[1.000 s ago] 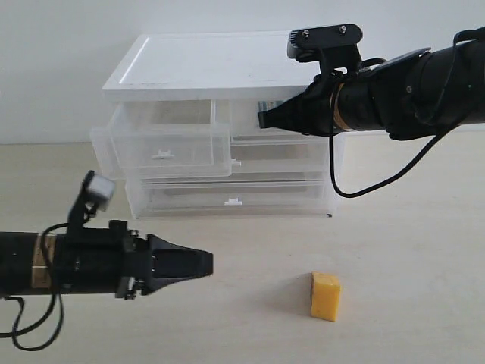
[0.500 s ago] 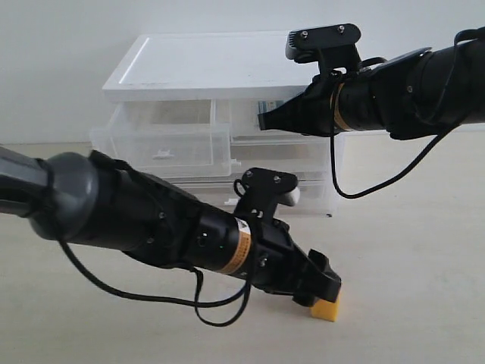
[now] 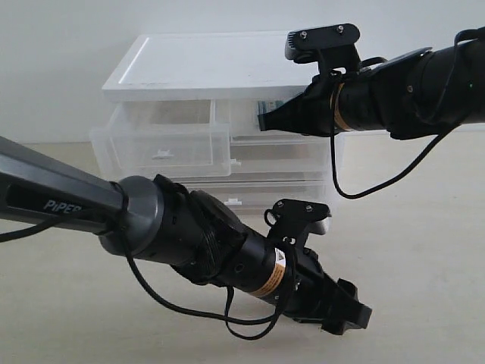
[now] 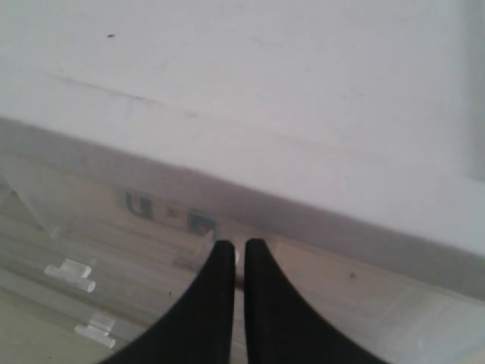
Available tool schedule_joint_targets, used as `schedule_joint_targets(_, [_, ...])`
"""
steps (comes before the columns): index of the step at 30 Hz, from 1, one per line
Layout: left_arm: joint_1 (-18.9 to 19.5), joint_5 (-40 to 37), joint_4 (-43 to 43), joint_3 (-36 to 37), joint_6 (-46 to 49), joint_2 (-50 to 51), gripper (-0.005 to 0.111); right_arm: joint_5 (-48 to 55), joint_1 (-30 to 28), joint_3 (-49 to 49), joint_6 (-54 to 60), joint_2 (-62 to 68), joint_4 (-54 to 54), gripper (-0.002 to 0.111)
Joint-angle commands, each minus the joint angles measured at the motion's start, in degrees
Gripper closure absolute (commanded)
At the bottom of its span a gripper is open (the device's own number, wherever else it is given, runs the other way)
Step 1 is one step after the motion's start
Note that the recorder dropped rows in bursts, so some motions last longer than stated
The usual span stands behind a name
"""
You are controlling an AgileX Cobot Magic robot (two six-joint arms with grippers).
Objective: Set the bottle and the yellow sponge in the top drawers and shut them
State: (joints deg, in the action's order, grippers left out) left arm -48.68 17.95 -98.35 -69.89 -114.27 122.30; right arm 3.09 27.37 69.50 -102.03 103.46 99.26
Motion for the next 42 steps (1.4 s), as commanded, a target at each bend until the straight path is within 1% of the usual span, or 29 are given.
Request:
schedule_joint_targets(1, [-0.5,0.5,-1.6,-0.4,-2.4,0.0,0.042,-5.9,0.3,0.3,0.2,1.2,0.5,0.108])
schedule_joint_targets(3, [-0.5,2.0,-1.6,-0.9,-2.4,0.0,0.044,-6.2,0.3,0.3,0.2,1.2,0.5,0.108])
schedule_joint_targets(5, [-0.5,2.1,-1.6,-1.1,-3.6,0.0,0.050,-6.2,0.3,0.3,0.2,1.2,0.5,0.108])
schedule_joint_targets(7, [-0.5,2.1,-1.6,-1.2,-3.7,0.0,0.059,-6.3,0.3,0.3,0.2,1.2,0.5,0.108])
schedule_joint_targets(9, [-0.2,2.1,-1.6,-1.0,-3.7,0.0,0.071,-6.5,0.3,0.3,0.2,1.2,0.5,0.108])
schedule_joint_targets(11, [0.3,2.8,-1.6,-0.9,-3.6,0.0,0.086,-6.5,0.3,0.3,0.2,1.2,0.5,0.108])
schedule_joint_targets(12, [0.9,3.7,-1.6,-0.9,-2.9,0.0,0.095,-6.8,0.3,0.3,0.2,1.2,0.5,0.108])
schedule_joint_targets(13, [1.3,4.7,-1.6,-0.8,-2.8,0.0,0.102,-6.8,0.3,0.3,0.2,1.2,0.5,0.108])
schedule_joint_targets(17, [3.6,8.6,-1.6,0.1,-1.6,-0.9,0.103,-6.8,0.3,0.3,0.2,1.2,0.5,0.108])
schedule_joint_targets(20, [4.7,8.9,-1.6,2.2,0.2,-4.1,0.103,-6.7,0.3,0.3,0.2,1.2,0.5,0.108])
schedule_joint_targets(23, [4.8,9.2,-1.6,3.7,2.6,-8.2,0.103,-6.7,0.3,0.3,0.2,1.2,0.5,0.108])
schedule_joint_targets(27, [3.5,15.5,-1.6,2.5,8.9,-9.5,0.102,-6.6,0.3,0.3,0.2,1.2,0.5,0.108])
schedule_joint_targets(31, [0.8,14.1,-1.6,1.1,9.4,-7.4,0.091,-6.4,0.3,0.3,0.2,1.2,0.5,0.108])
schedule_joint_targets(32, [0.3,13.6,-1.6,0.6,9.4,-6.6,0.089,-6.4,0.3,0.3,0.2,1.2,0.5,0.108])
schedule_joint_targets(37, [-2.1,12.0,-1.6,-4.4,9.4,-2.1,0.089,-6.5,0.3,0.3,0.2,1.2,0.5,0.108])
schedule_joint_targets(42, [-2.7,12.2,-1.6,-9.1,8.1,1.2,0.089,-6.5,0.3,0.3,0.8,1.2,0.5,0.108])
